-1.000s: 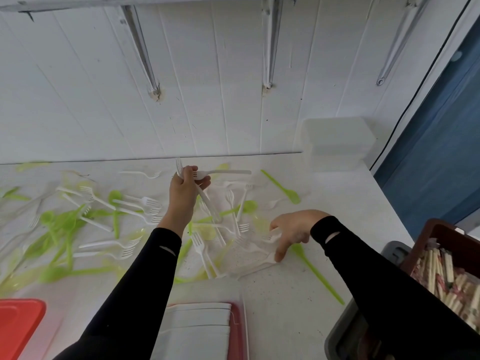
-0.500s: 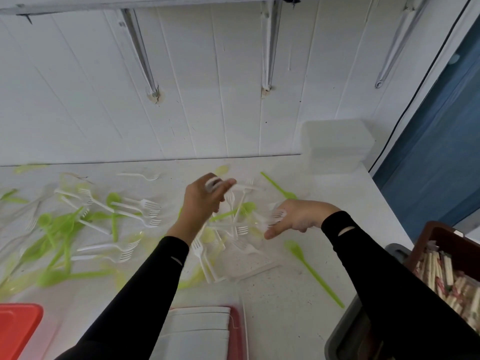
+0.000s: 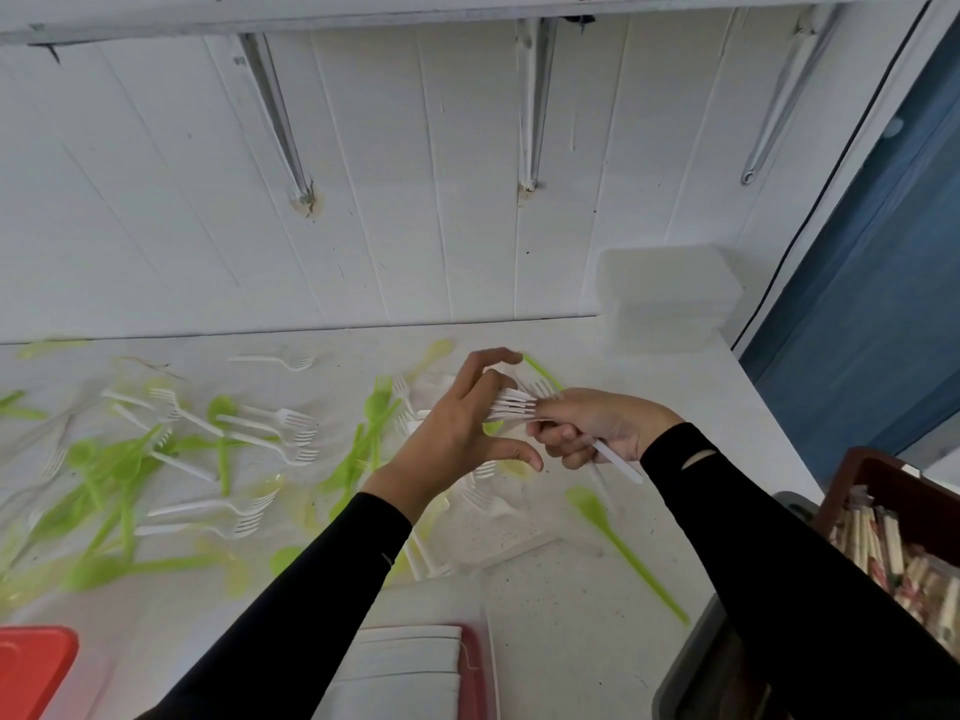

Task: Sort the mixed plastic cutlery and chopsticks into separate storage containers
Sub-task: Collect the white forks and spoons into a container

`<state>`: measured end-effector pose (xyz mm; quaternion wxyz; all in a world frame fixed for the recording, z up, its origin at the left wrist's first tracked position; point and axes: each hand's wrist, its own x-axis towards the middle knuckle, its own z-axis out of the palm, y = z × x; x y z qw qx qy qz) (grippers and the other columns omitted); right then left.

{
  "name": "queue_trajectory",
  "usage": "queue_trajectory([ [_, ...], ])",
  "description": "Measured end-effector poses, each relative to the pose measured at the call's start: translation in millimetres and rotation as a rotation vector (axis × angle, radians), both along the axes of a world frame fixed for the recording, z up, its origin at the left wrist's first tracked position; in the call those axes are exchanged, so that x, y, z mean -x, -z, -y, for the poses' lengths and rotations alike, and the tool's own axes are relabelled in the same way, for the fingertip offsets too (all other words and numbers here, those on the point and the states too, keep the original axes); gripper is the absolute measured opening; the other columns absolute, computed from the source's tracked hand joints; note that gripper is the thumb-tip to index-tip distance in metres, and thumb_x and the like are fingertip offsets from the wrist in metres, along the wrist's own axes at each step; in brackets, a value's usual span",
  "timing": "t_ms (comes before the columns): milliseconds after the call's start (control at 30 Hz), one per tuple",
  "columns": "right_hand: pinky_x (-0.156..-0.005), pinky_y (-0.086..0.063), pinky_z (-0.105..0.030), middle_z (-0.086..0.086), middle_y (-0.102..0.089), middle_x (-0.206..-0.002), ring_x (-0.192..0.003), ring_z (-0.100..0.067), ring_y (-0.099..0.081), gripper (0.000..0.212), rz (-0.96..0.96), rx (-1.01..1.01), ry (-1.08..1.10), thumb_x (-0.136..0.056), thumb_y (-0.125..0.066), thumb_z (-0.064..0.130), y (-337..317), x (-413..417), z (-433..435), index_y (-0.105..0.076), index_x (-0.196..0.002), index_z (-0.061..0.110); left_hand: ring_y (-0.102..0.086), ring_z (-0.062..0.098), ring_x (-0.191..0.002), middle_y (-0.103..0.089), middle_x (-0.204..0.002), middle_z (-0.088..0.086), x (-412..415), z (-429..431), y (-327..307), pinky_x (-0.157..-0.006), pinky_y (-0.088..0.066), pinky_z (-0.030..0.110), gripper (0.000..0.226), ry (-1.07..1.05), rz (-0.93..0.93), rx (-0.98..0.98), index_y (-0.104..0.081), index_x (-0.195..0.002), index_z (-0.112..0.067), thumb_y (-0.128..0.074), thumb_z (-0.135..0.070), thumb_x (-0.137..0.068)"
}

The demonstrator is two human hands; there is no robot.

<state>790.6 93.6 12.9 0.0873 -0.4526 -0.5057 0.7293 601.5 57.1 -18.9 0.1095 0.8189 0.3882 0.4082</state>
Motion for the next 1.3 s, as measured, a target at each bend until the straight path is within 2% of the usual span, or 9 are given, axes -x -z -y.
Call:
queue_trajectory([
  [133,-0.038,-0.013,-0.018,0.006,-0.024,-0.044,-0.034,-0.004,-0.016,0.034,-0.128,0.089,0.059,-0.097,-0.047,0.020,-1.0,-1.9,-0.9,-0.045,-0.063,0.017,-0.055,0.013,-0.091,-0.047,-0.110,0.000,-0.2,-3.3,5.3,-0.079,-0.047,0.021,0.045,-0.112,0.023,0.004,-0.054,-0.101,-0.004,-0.077,-0.035,-0.079],
  [300,-0.039,-0.018,-0.019,0.006,-0.021,-0.049,-0.037,-0.006,-0.018,0.039,-0.233,0.045,0.293,-0.091,-0.058,0.051,0.9,3.5,-7.6,-0.054,-0.076,0.016,-0.053,0.006,-0.076,-0.054,-0.092,-0.006,4.0,-3.3,6.7,-0.072,-0.035,0.002,0.024,-0.222,0.079,0.101,-0.055,-0.107,-0.002,-0.068,-0.011,-0.090],
  [400,-0.040,-0.038,-0.023,0.000,-0.033,-0.054,-0.036,-0.011,-0.031,0.035,0.056,-0.232,0.486,-0.101,-0.048,0.041,15.8,-2.2,-13.9,-0.060,-0.095,0.008,-0.054,-0.004,-0.065,-0.060,-0.082,-0.007,6.7,-5.2,-8.8,-0.064,-0.039,0.004,0.014,-0.447,0.400,0.231,-0.058,-0.107,-0.009,-0.060,-0.006,-0.093],
  [500,-0.044,-0.047,-0.024,-0.007,-0.054,-0.071,-0.037,-0.017,-0.047,0.022,0.386,-0.486,0.448,-0.096,-0.051,0.030,33.0,-6.0,-14.0,-0.057,-0.103,0.010,-0.068,0.013,-0.069,-0.064,-0.081,0.003,13.7,-9.0,-20.9,-0.060,-0.055,0.021,0.004,-0.458,0.788,0.431,-0.060,-0.095,-0.013,-0.058,-0.010,-0.095],
  [667,-0.060,-0.047,-0.030,-0.009,-0.064,-0.083,-0.069,-0.027,-0.063,0.025,0.594,-0.641,0.269,-0.085,-0.063,0.028,45.7,1.6,-22.3,-0.060,-0.102,0.010,-0.073,0.025,-0.080,-0.069,-0.089,0.010,30.0,-26.1,-30.5,-0.075,-0.061,0.035,0.011,-0.358,0.965,0.631,-0.065,-0.101,-0.005,-0.067,-0.008,-0.091],
  [767,-0.078,-0.047,-0.035,-0.007,-0.065,-0.103,-0.098,-0.027,-0.062,0.018,0.767,-0.778,0.123,-0.087,-0.054,0.024,52.7,2.1,-30.6,-0.063,-0.094,0.010,-0.067,0.020,-0.069,-0.067,-0.080,0.007,36.8,-40.3,-25.0,-0.069,-0.061,0.032,0.011,-0.371,0.890,0.744,-0.067,-0.097,-0.011,-0.073,-0.011,-0.088],
  [967,-0.094,-0.043,-0.031,0.007,-0.049,-0.134,-0.121,-0.016,-0.054,0.039,0.874,-0.874,-0.142,-0.095,-0.055,0.023,62.2,-0.5,-35.3,-0.056,-0.133,0.029,-0.055,0.021,-0.069,-0.055,-0.069,0.003,39.6,-72.0,5.6,-0.050,-0.045,0.021,0.020,-0.606,0.506,0.798,-0.062,-0.079,-0.012,-0.072,-0.028,-0.087],
  [1067,-0.095,-0.041,-0.030,0.008,-0.053,-0.134,-0.123,-0.016,-0.053,0.035,0.923,-0.925,-0.166,-0.096,-0.055,0.026,63.9,1.6,-35.8,-0.059,-0.130,0.031,-0.057,0.031,-0.086,-0.057,-0.078,0.006,37.0,-80.1,23.7,-0.064,-0.034,0.027,0.028,-0.724,0.071,0.690,-0.056,-0.081,-0.007,-0.068,-0.032,-0.089],
  [1300,-0.078,-0.037,-0.027,0.005,-0.061,-0.120,-0.108,-0.021,-0.061,0.025,1.006,-0.834,-0.174,-0.088,-0.065,0.029,57.2,0.2,-36.1,-0.068,-0.112,0.025,-0.058,0.033,-0.112,-0.060,-0.119,0.016,22.0,-83.2,45.8,-0.086,-0.045,0.034,0.059,-0.694,-0.236,0.806,-0.052,-0.121,-0.001,-0.073,-0.042,-0.084],
])
